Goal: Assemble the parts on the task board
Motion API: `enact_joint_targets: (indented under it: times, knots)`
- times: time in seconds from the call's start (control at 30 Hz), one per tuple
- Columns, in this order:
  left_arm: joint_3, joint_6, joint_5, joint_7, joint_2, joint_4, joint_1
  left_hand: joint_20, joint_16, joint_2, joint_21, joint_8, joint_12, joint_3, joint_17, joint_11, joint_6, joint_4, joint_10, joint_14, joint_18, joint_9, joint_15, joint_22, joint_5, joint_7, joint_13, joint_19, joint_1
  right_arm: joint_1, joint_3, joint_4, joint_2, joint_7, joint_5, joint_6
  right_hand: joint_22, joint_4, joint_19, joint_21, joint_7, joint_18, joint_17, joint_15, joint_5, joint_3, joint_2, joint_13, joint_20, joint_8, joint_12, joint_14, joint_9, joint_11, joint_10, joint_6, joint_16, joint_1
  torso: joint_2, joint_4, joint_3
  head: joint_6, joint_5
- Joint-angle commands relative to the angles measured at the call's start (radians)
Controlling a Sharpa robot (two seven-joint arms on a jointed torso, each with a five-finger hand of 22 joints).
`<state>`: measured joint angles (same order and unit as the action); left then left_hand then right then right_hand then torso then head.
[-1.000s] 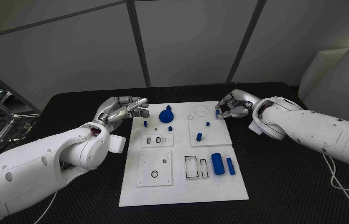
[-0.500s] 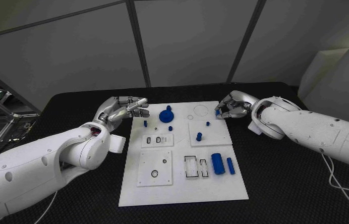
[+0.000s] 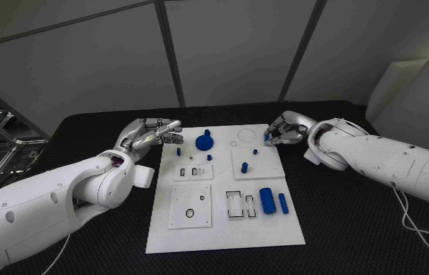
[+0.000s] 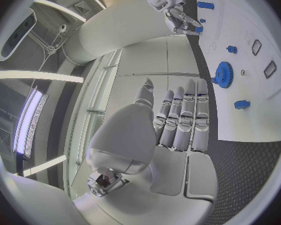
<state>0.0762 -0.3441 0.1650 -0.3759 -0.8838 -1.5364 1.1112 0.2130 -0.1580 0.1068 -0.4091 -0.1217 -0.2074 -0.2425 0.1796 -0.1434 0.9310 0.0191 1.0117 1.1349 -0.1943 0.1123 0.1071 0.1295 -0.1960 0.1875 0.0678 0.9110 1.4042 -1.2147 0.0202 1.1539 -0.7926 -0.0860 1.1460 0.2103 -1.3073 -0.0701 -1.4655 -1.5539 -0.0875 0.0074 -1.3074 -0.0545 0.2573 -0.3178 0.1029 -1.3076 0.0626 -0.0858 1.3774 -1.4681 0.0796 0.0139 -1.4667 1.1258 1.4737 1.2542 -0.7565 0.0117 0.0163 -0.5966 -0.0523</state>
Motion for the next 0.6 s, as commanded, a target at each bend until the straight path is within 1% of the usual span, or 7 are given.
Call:
enact_joint_targets:
  times: [0.03, 0.13, 0.23, 0.3, 0.37, 0.5, 0.6]
  knots:
    - [0.001, 0.011, -0.002, -0.003, 0.000, -0.002, 0.001, 0.003, 0.003, 0.009, 0.007, 0.006, 0.006, -0.002, 0.001, -0.007, 0.001, -0.005, 0.002, -0.004, 0.012, -0.001, 0.001, -0.001, 0.005, 0.007, 0.000, -0.003, -0.002, -0.002, 0.000, 0.005, 0.000, 0.000, 0.017, 0.043, -0.245, -0.001, -0.094, -0.008, 0.005, -0.003, -0.075, -0.009, -0.001, -0.008, -0.023, -0.084, -0.011, -0.007, 0.004, -0.063, 0.007, -0.012, -0.014, 0.015, 0.004, 0.003, 0.000, 0.0005, 0.0001, -0.001, 0.000]
    - [0.001, 0.011, -0.002, -0.003, 0.000, -0.002, 0.001, 0.003, 0.003, 0.009, 0.007, 0.006, 0.006, -0.002, 0.001, -0.007, 0.001, -0.005, 0.002, -0.004, 0.012, -0.001, 0.001, -0.001, 0.005, 0.007, 0.000, -0.003, -0.002, -0.001, 0.001, 0.022, -0.007, -0.007, 0.020, 0.071, -0.253, -0.003, -0.099, -0.012, 0.008, -0.005, -0.078, -0.012, 0.001, -0.012, -0.031, -0.086, -0.013, -0.007, 0.007, -0.063, 0.009, -0.014, -0.015, 0.022, 0.006, 0.004, 0.001, -0.0002, 0.0007, -0.001, 0.000]
    - [0.001, 0.011, -0.002, -0.003, -0.001, -0.002, 0.001, 0.003, 0.003, 0.009, 0.007, 0.006, 0.006, -0.002, 0.001, -0.007, 0.001, -0.005, 0.002, -0.004, 0.012, -0.001, 0.001, -0.001, 0.005, 0.007, 0.000, -0.003, -0.002, -0.001, 0.001, 0.058, -0.021, -0.014, 0.019, 0.106, -0.263, -0.003, -0.105, -0.017, 0.009, -0.007, -0.081, -0.013, 0.004, -0.014, -0.035, -0.090, -0.014, -0.006, 0.011, -0.064, 0.009, -0.015, -0.017, 0.025, 0.007, 0.003, 0.002, -0.0002, 0.0007, 0.000, 0.000]
    - [0.001, 0.011, -0.002, -0.003, -0.001, -0.001, 0.001, 0.003, 0.003, 0.009, 0.007, 0.006, 0.006, -0.002, 0.001, -0.007, 0.001, -0.005, 0.002, -0.004, 0.012, -0.001, 0.001, -0.001, 0.005, 0.007, 0.000, -0.003, -0.002, -0.002, 0.003, 0.093, -0.033, -0.014, 0.017, 0.131, -0.263, -0.003, -0.105, -0.017, 0.009, -0.007, -0.082, -0.013, 0.005, -0.014, -0.036, -0.092, -0.015, -0.006, 0.013, -0.064, 0.010, -0.016, -0.018, 0.026, 0.008, 0.003, 0.002, -0.0006, -0.0003, 0.000, 0.001]
    - [0.001, 0.011, -0.002, -0.003, -0.002, -0.001, 0.001, 0.003, 0.003, 0.009, 0.007, 0.006, 0.006, -0.002, 0.001, -0.007, 0.001, -0.005, 0.002, -0.004, 0.012, -0.001, 0.001, -0.001, 0.005, 0.007, 0.000, -0.003, -0.002, -0.002, 0.006, 0.139, -0.045, -0.008, 0.017, 0.153, -0.263, -0.003, -0.105, -0.017, 0.010, -0.007, -0.085, -0.014, 0.007, -0.015, -0.038, -0.094, -0.015, -0.006, 0.015, -0.065, 0.010, -0.016, -0.019, 0.027, 0.009, 0.003, 0.004, -0.0010, -0.0003, 0.000, 0.002]
    - [0.001, 0.011, -0.002, -0.003, -0.003, 0.000, 0.001, 0.003, 0.003, 0.009, 0.007, 0.006, 0.006, -0.002, 0.001, -0.007, 0.001, -0.005, 0.002, -0.004, 0.012, -0.001, 0.001, -0.001, 0.005, 0.007, 0.000, -0.003, -0.002, -0.002, 0.016, 0.223, -0.055, 0.011, 0.026, 0.181, -0.263, -0.004, -0.105, -0.017, 0.010, -0.007, -0.085, -0.014, 0.008, -0.015, -0.038, -0.095, -0.016, -0.006, 0.016, -0.065, 0.010, -0.017, -0.020, 0.028, 0.009, 0.003, 0.006, -0.0012, -0.0008, -0.002, 0.003]
    - [0.001, 0.012, -0.002, -0.003, -0.002, 0.002, 0.001, 0.003, 0.003, 0.009, 0.007, 0.006, 0.006, -0.002, 0.001, -0.007, 0.001, -0.005, 0.002, -0.004, 0.012, -0.001, 0.001, -0.001, 0.005, 0.007, 0.000, -0.003, -0.002, -0.002, 0.021, 0.285, -0.048, 0.036, 0.040, 0.198, -0.263, -0.003, -0.105, -0.017, 0.011, -0.007, -0.088, -0.015, 0.009, -0.015, -0.040, -0.096, -0.016, -0.005, 0.018, -0.066, 0.011, -0.017, -0.021, 0.030, 0.011, 0.001, 0.008, -0.0010, -0.0002, -0.004, 0.009]
